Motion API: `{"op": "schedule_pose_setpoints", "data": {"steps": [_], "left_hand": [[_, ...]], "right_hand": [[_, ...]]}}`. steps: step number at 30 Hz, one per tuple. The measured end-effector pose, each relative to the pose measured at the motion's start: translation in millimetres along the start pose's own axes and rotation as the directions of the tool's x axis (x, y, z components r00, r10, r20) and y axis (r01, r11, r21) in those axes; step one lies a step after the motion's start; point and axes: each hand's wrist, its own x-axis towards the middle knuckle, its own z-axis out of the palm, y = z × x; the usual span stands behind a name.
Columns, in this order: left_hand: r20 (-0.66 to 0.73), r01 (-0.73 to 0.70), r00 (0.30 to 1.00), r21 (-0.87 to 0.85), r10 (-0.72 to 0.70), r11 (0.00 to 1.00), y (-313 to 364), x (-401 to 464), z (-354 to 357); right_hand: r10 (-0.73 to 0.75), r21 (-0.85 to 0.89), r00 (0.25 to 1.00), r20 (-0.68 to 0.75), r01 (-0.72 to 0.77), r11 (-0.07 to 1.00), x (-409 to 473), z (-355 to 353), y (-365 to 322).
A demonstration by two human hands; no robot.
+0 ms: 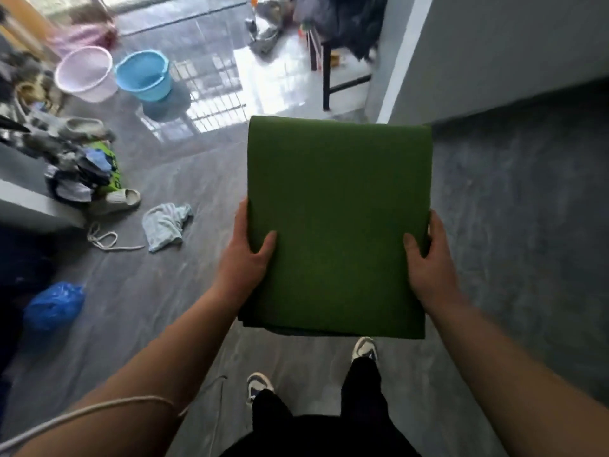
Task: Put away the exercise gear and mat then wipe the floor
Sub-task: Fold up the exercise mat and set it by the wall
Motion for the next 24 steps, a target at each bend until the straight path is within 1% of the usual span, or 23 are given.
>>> {"op": "schedule_pose_setpoints", "data": {"steps": [2, 5, 9, 12, 14, 16, 18, 22, 24], "left_hand": [[0.031, -0.049, 0.998, -0.002, 0.049, 0.999, 53, -2, 12], [0.073, -0.149, 0.986, -0.052, 0.153, 0.987, 125, -4, 40], [0.133, -0.234, 0.959, -0.114, 0.248, 0.965, 205, -8, 91], [0.203, -0.274, 0.928, -0.194, 0.312, 0.942, 255, -8, 132], [0.245, -0.293, 0.908, -0.205, 0.339, 0.934, 284, -5, 157], [0.275, -0.308, 0.892, -0.21, 0.359, 0.928, 310, 2, 178], [0.306, -0.324, 0.873, -0.222, 0.381, 0.92, 334, 16, 197], [0.36, -0.373, 0.832, -0.197, 0.421, 0.907, 385, 66, 237], [0.379, -0.409, 0.808, -0.193, 0.452, 0.892, 412, 98, 258]], "right_hand": [[-0.007, 0.004, 0.996, -0.09, 0.007, 1.0, -5, -50, -14], [-0.026, 0.014, 0.977, -0.211, 0.029, 0.999, -8, -122, -26], [-0.063, -0.038, 0.938, -0.342, 0.053, 0.998, -11, -208, -33], [-0.028, -0.096, 0.894, -0.448, -0.017, 0.995, -6, -262, -27], [-0.005, -0.074, 0.863, -0.505, -0.037, 0.997, -3, -292, -26], [-0.003, -0.091, 0.835, -0.55, -0.057, 0.994, 5, -316, -28], [0.034, -0.076, 0.809, -0.587, -0.097, 0.992, 17, -332, -29], [0.099, -0.045, 0.757, -0.646, -0.167, 0.985, 67, -359, -19], [0.093, -0.067, 0.74, -0.666, -0.183, 0.981, 100, -374, -11]]}}
